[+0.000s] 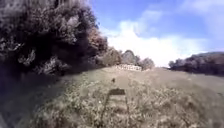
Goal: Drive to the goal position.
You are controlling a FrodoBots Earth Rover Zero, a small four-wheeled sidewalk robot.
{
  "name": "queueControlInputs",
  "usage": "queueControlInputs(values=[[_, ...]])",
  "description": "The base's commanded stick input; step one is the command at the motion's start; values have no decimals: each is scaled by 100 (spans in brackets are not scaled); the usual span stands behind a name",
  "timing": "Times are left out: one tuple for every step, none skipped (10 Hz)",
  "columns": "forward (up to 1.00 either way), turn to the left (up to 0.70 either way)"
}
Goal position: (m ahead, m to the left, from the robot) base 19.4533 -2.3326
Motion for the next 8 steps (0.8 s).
queueControlInputs(values=[[70, -35], [70, -35], [70, -35], [70, -35], [70, -35], [70, -35], [70, -31], [70, -6]])
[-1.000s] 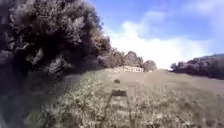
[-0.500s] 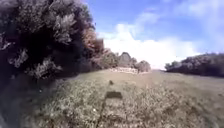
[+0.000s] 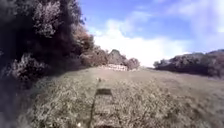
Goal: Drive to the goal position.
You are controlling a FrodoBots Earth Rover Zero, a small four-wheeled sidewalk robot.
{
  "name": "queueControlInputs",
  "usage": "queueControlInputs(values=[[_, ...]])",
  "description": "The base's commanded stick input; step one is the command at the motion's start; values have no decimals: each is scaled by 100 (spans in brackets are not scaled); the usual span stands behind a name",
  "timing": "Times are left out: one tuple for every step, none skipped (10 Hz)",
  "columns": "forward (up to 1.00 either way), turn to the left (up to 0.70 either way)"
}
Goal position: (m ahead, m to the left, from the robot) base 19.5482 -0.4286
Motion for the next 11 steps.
queueControlInputs(values=[[70, 0], [70, 0], [70, 0], [70, 0], [70, 0], [70, 0], [70, -4], [70, -15], [70, -25], [70, -31], [70, -19]])
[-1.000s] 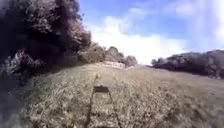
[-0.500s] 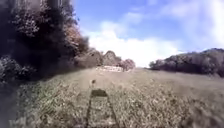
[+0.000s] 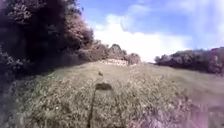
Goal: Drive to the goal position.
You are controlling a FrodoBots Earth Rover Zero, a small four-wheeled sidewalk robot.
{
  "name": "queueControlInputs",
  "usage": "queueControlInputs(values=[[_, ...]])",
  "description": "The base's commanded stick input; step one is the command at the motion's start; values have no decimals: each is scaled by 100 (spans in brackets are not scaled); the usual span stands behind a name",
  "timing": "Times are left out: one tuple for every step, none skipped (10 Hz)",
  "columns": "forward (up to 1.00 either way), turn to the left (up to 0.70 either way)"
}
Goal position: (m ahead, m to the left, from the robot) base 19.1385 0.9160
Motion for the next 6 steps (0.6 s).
queueControlInputs(values=[[70, -7], [70, 0], [70, 0], [70, 0], [70, 0], [70, 0]])
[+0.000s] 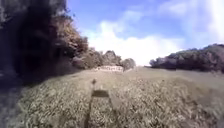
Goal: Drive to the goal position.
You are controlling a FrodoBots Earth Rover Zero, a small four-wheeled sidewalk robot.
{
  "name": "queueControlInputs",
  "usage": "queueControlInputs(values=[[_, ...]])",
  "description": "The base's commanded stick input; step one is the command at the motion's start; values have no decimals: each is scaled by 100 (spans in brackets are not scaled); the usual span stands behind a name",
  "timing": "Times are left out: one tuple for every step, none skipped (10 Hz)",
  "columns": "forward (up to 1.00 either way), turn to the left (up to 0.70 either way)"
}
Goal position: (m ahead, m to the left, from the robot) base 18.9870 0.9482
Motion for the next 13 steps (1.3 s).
queueControlInputs(values=[[70, 0], [70, -29], [70, -20], [70, -11], [70, -2], [70, -15], [70, -34], [70, -12], [70, 0], [70, 0], [70, 0], [70, 0], [70, 0]])
